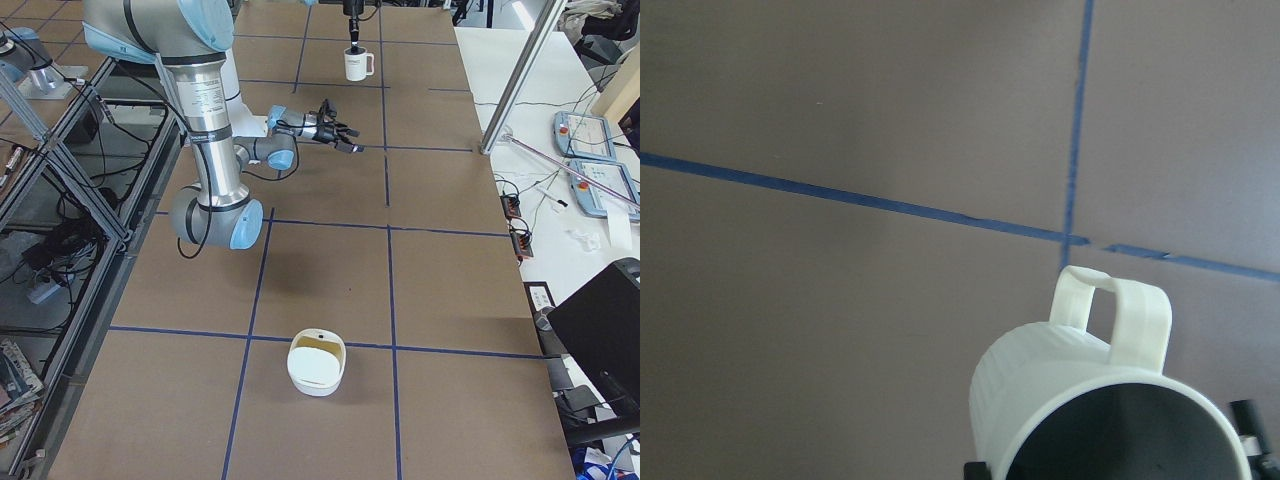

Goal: Left arm hands cup to right arm to dump lemon

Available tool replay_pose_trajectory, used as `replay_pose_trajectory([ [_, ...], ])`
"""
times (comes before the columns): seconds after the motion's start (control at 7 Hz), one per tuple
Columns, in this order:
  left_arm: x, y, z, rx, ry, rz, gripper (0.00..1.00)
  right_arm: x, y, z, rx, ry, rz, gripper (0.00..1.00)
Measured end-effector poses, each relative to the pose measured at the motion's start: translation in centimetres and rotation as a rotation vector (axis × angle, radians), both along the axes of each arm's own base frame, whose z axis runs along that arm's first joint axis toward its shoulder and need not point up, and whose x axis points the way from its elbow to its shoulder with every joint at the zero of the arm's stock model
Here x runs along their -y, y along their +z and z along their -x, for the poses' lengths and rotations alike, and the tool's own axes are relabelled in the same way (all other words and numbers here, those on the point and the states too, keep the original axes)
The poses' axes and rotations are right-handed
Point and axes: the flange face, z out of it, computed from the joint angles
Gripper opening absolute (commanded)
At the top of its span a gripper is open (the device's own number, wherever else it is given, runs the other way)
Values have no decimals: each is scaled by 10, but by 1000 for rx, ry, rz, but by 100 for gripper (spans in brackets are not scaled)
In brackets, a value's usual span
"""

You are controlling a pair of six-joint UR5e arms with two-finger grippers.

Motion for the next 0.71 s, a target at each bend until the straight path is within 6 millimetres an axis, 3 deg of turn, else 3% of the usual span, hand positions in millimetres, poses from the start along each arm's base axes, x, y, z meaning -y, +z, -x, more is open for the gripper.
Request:
replay_pose_trajectory([
  [0.29,8,85,59,124,67,-82,0,19,24,-41,0,-74,63,100],
  [0.57,38,163,96,173,99,-62,0,50,40,-99,27,-173,155,100],
  [0.71,54,214,114,135,124,-25,0,66,52,-132,41,-233,216,100],
])
